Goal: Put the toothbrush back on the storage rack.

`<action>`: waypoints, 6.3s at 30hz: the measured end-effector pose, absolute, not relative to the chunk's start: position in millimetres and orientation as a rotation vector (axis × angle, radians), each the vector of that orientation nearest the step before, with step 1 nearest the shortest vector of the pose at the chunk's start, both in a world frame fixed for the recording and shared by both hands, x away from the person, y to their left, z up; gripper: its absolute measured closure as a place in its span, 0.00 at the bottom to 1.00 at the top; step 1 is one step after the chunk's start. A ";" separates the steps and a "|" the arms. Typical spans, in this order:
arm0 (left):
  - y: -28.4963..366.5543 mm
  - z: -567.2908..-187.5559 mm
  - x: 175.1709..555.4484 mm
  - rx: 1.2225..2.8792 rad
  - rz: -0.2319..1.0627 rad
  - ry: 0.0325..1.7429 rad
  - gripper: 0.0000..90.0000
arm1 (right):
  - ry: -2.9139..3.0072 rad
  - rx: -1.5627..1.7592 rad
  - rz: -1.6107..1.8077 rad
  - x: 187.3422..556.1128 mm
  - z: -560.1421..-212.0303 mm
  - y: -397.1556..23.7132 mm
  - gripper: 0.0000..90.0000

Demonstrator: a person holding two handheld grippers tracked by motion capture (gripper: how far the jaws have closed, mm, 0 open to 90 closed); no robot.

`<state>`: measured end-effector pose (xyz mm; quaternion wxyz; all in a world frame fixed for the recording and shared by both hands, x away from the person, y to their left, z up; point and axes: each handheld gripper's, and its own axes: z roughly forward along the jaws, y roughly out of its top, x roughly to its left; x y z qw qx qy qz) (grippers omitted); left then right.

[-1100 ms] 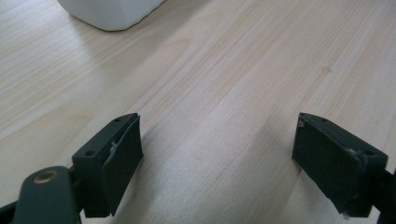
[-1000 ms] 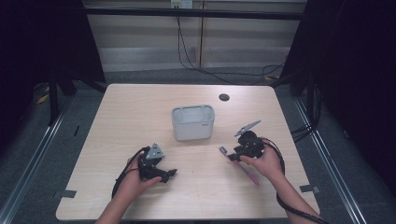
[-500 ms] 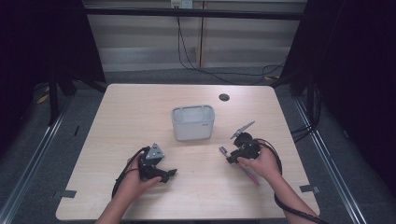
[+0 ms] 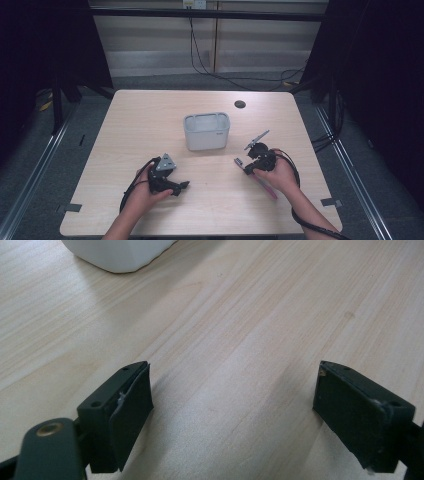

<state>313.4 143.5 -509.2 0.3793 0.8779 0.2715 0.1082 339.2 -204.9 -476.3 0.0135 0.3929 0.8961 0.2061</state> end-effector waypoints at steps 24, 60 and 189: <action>143.5 -509.1 313.5 2.244 0.275 0.693 0.17 | 2.685 1.294 0.798 339.3 -460.6 -214.6 0.93; 143.5 -509.2 313.4 2.243 0.274 0.693 0.17 | 2.418 1.288 1.133 339.1 -415.1 -229.2 0.93; 143.0 -509.6 313.2 2.231 0.279 0.700 0.17 | 1.988 1.152 1.450 397.2 -339.7 -176.8 0.92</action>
